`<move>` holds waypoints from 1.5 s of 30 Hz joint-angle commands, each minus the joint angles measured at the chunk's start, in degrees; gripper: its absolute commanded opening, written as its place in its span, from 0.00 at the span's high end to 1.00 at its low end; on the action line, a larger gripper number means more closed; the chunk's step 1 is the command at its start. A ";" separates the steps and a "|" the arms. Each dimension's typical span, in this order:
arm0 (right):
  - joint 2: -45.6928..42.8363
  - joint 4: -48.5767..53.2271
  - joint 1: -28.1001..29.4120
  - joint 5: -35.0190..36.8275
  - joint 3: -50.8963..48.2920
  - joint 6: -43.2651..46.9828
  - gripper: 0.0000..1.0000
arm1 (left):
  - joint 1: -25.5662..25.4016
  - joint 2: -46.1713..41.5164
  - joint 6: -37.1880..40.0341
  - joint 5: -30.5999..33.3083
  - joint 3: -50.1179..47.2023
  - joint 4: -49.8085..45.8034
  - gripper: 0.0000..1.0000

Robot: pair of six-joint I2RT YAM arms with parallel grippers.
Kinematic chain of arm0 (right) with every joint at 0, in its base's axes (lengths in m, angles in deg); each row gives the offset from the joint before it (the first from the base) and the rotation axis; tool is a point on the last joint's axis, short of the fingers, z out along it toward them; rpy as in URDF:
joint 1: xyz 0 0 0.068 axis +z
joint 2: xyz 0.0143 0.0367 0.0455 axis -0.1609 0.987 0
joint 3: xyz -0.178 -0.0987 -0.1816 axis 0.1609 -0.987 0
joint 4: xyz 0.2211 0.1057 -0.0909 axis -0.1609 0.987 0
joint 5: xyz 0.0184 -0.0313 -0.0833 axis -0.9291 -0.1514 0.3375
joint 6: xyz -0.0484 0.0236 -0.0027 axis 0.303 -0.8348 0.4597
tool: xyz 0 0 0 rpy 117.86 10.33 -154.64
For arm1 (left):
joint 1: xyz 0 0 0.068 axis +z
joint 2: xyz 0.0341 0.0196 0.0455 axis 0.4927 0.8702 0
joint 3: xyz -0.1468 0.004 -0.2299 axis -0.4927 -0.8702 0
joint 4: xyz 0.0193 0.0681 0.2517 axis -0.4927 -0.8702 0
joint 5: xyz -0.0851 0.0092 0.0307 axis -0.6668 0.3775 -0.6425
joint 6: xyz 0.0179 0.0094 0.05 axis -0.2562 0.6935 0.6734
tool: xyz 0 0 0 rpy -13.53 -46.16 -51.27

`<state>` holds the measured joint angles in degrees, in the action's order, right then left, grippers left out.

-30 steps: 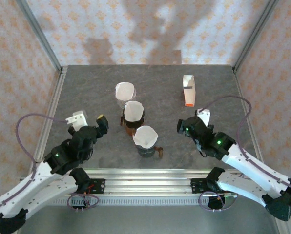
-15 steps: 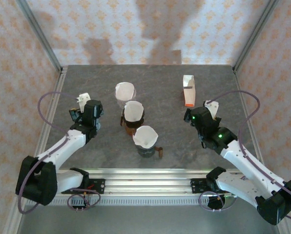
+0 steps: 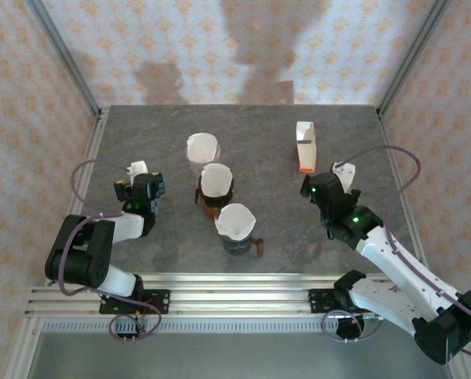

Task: Place the coffee filter in the dripper

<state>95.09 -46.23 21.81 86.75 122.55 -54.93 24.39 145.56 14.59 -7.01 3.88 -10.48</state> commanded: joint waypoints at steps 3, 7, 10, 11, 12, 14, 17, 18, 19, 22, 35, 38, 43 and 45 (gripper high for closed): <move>0.83 -8.08 -3.01 2.99 -2.40 8.59 0.00 | 0.95 1.26 0.81 -5.09 -0.96 8.00 0.00; 2.17 -20.20 -6.89 3.83 -6.57 17.04 0.00 | 0.92 2.17 1.52 -5.05 -1.79 11.02 0.00; 5.40 -31.68 -11.53 2.60 -10.82 21.97 0.00 | 0.91 3.24 2.03 -5.00 -2.36 14.37 0.00; 7.03 -35.47 -13.21 1.29 -12.27 23.04 0.00 | 0.92 2.72 1.83 -5.14 -2.05 12.67 0.00; 8.55 -38.96 -14.76 0.44 -13.51 23.18 0.00 | 0.92 2.47 1.53 -5.08 -1.84 11.88 0.00; 12.18 -48.29 -18.34 -2.90 -17.47 22.42 0.01 | 0.98 3.00 1.93 -5.03 -2.25 13.68 0.00; 18.40 -62.26 -22.14 -6.95 -22.31 21.87 0.01 | 0.96 2.84 1.72 -5.05 -2.04 12.92 0.00; 20.50 -64.43 -22.64 -6.88 -22.56 22.24 0.00 | 0.99 2.99 1.86 -4.99 -2.17 13.33 0.00; 22.99 -66.46 -23.40 -7.60 -22.71 22.39 0.00 | 0.95 2.90 1.93 -5.09 -2.09 12.98 0.00; 26.88 -68.65 -25.09 -11.11 -21.48 23.58 0.00 | 0.93 2.92 1.78 -5.09 -2.08 13.06 0.00; 35.68 -74.19 -28.70 -16.57 -20.69 21.61 0.00 | 1.08 2.90 1.71 -5.17 -2.00 12.88 0.00; 35.80 -74.05 -28.70 -16.45 -20.63 21.68 0.00 | 1.12 2.89 1.68 -5.22 -2.00 12.91 0.00; 35.81 -74.63 -28.70 -16.39 -20.85 21.66 0.01 | 1.09 2.89 1.69 -5.18 -2.00 12.92 0.00; 35.90 -74.48 -28.70 -16.34 -20.65 21.67 0.01 | 1.09 2.94 1.69 -5.23 -2.00 12.92 0.00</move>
<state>131.39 -118.67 -6.73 70.11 100.78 -32.81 24.81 148.35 15.58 -12.06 2.07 0.52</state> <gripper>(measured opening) 0.994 0.995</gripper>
